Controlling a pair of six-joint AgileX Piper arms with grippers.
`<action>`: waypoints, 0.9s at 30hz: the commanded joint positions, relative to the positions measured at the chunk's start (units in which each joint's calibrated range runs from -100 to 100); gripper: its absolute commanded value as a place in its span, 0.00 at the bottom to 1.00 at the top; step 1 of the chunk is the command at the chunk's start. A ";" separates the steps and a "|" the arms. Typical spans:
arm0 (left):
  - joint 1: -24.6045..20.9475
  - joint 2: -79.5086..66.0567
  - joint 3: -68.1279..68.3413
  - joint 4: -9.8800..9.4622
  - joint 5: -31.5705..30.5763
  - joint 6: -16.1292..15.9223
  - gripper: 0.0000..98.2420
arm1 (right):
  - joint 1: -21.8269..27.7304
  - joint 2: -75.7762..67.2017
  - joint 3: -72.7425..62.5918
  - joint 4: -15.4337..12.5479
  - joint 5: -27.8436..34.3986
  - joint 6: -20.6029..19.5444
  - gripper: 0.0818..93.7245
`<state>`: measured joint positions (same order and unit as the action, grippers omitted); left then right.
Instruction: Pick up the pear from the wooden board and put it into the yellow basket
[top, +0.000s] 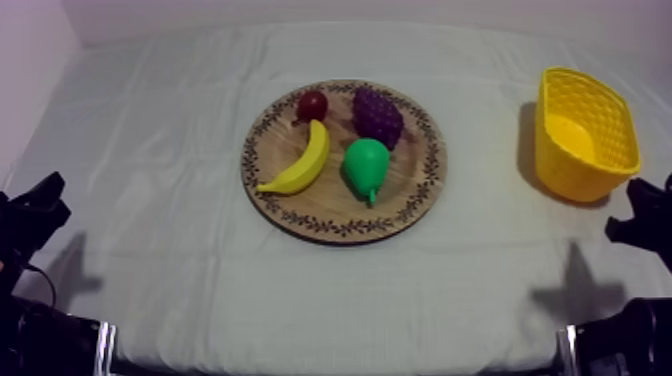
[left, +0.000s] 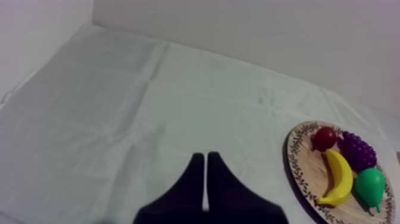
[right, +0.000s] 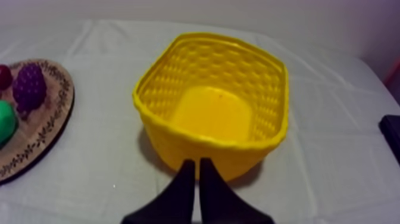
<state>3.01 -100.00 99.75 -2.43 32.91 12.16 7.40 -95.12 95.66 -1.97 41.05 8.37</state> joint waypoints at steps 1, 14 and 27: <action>-0.01 0.00 0.03 0.01 -0.01 0.02 0.00 | -0.04 1.03 -3.98 -0.45 0.10 -0.24 0.00; -0.01 0.00 0.03 0.01 -0.01 0.02 0.00 | -0.50 17.89 -31.73 -4.36 5.47 -1.17 0.00; -0.01 0.00 0.03 0.01 -0.01 0.02 0.00 | -7.43 36.53 -60.08 -7.21 18.77 -3.01 0.00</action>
<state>3.01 -100.00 99.75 -2.43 32.91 12.16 0.92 -61.68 41.65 -9.03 58.76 5.67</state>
